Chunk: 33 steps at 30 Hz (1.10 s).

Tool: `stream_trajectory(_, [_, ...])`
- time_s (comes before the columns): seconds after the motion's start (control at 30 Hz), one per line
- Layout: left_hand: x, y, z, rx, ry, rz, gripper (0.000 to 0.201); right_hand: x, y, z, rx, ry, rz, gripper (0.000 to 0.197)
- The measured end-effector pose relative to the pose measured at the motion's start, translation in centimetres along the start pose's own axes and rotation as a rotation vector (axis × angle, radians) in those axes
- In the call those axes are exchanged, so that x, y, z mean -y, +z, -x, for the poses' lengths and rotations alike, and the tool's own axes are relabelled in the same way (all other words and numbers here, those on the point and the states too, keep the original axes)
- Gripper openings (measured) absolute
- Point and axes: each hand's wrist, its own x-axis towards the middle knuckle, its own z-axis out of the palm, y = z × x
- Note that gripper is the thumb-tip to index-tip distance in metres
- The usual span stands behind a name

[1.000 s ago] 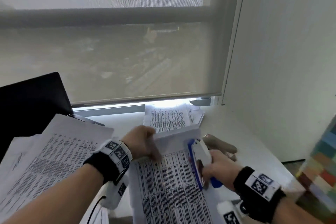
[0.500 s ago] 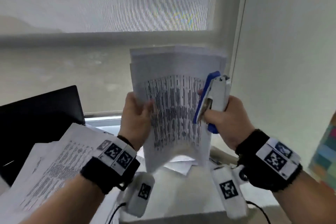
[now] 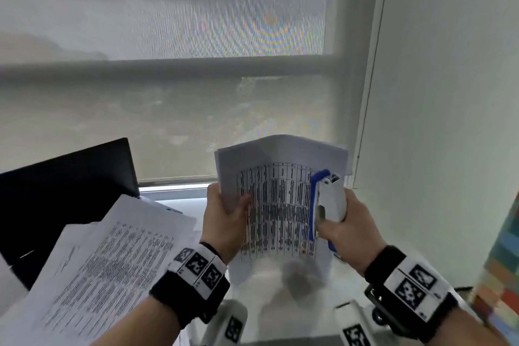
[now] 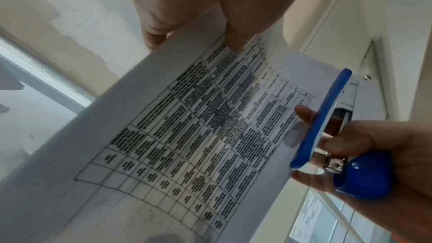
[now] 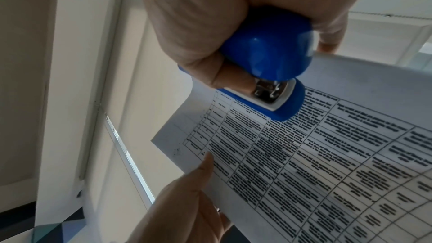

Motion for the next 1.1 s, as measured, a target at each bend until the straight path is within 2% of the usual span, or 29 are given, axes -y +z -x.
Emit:
stream_trajectory(0.17, [0.2, -0.7, -0.3, 0.025, 0.011, 0.032, 0.031, -0.1, -0.1, -0.1, 0.008, 0.053, -0.015, 0.023])
stream_trajectory(0.33, [0.4, -1.0, -0.9, 0.061, 0.051, -0.068, 0.017, 0.3, -0.1, -0.1, 0.022, 0.071, -0.022, 0.024])
stream_trajectory(0.5, [0.1, -1.1, -0.8, 0.079, 0.039, -0.080, 0.016, 0.5, 0.0, -0.5, 0.038, 0.057, 0.047, 0.027])
stream_trajectory(0.57, [0.1, -1.4, -0.8, 0.088, 0.035, -0.074, 0.017, 0.1, -0.2, -0.9, -0.027, 0.011, 0.207, 0.026])
stream_trajectory(0.63, [0.1, -1.6, -0.9, 0.098, 0.014, -0.081, 0.015, 1.0, -0.6, -1.8, -0.211, -0.066, 0.328, 0.022])
stream_trajectory(0.7, [0.1, -1.7, -1.0, 0.109, 0.023, -0.107, 0.014, 3.1, -1.1, -2.8, -0.400, -0.236, 0.258, 0.026])
stream_trajectory(0.73, [0.1, -1.7, -1.0, 0.123, 0.040, -0.115, 0.014, 4.8, -1.1, -3.1, -0.444, -0.310, 0.165, 0.028])
stream_trajectory(0.8, [0.0, -1.5, -0.7, 0.153, 0.076, -0.126, 0.015, 7.6, -0.9, -3.8, -0.428, -0.436, -0.051, 0.028])
stream_trajectory(0.87, [-0.2, -1.1, -0.4, 0.175, 0.090, -0.122, 0.017, 9.4, -0.1, -4.3, -0.363, -0.502, -0.136, 0.019])
stream_trajectory(0.93, [-0.7, -0.7, 0.1, 0.191, 0.110, -0.112, 0.016, 10.2, 1.0, -5.0, -0.306, -0.512, -0.086, 0.015])
stream_trajectory(1.03, [-1.6, -0.4, 0.9, 0.225, 0.182, -0.112, 0.008, 10.5, 2.8, -5.5, -0.272, -0.495, 0.002, 0.028])
stream_trajectory(1.1, [-2.3, -0.6, 1.4, 0.249, 0.229, -0.123, 0.016, 10.8, 3.8, -5.6, -0.253, -0.523, 0.017, 0.024])
